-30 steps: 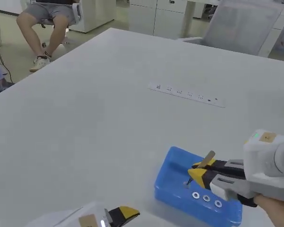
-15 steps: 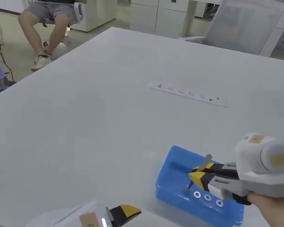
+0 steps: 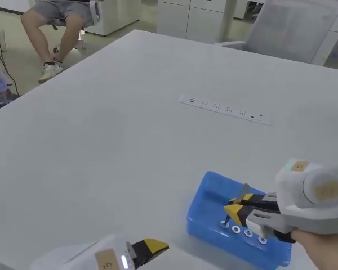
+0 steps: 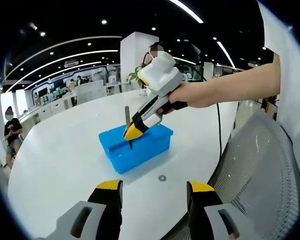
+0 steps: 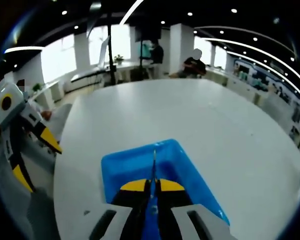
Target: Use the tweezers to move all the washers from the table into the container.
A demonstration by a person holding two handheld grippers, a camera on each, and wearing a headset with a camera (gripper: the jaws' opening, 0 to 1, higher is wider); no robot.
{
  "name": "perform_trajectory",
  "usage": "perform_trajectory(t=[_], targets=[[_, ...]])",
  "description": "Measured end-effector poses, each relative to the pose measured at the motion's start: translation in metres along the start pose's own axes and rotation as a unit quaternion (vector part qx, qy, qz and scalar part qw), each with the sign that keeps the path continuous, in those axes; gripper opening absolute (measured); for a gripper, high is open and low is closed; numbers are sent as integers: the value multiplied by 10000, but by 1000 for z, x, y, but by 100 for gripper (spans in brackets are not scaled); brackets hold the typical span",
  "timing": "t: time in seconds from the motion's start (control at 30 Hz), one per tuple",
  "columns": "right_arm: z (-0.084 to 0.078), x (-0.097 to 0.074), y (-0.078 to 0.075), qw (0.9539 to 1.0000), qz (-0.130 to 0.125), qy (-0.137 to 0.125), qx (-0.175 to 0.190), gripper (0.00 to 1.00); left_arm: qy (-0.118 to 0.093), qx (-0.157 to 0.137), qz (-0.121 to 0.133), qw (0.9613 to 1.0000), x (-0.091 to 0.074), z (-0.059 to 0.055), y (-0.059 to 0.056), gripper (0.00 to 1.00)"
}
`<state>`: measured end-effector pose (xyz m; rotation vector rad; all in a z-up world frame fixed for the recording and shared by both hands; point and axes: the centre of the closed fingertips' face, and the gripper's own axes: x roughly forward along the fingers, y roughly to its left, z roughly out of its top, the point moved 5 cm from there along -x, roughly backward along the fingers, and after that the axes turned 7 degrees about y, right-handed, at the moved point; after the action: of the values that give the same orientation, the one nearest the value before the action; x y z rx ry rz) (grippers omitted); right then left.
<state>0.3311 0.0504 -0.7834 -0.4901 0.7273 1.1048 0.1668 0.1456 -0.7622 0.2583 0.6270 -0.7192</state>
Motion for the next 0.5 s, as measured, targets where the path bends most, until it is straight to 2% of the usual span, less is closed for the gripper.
perform_trajectory(t=[0.23, 0.5], targets=[[0, 0, -1, 10000, -12, -23, -7, 4, -6, -1, -3, 10000, 0, 0, 0, 50], [2, -5, -2, 9998, -56, -192, 96, 4, -7, -3, 2, 10000, 0, 0, 0, 50]])
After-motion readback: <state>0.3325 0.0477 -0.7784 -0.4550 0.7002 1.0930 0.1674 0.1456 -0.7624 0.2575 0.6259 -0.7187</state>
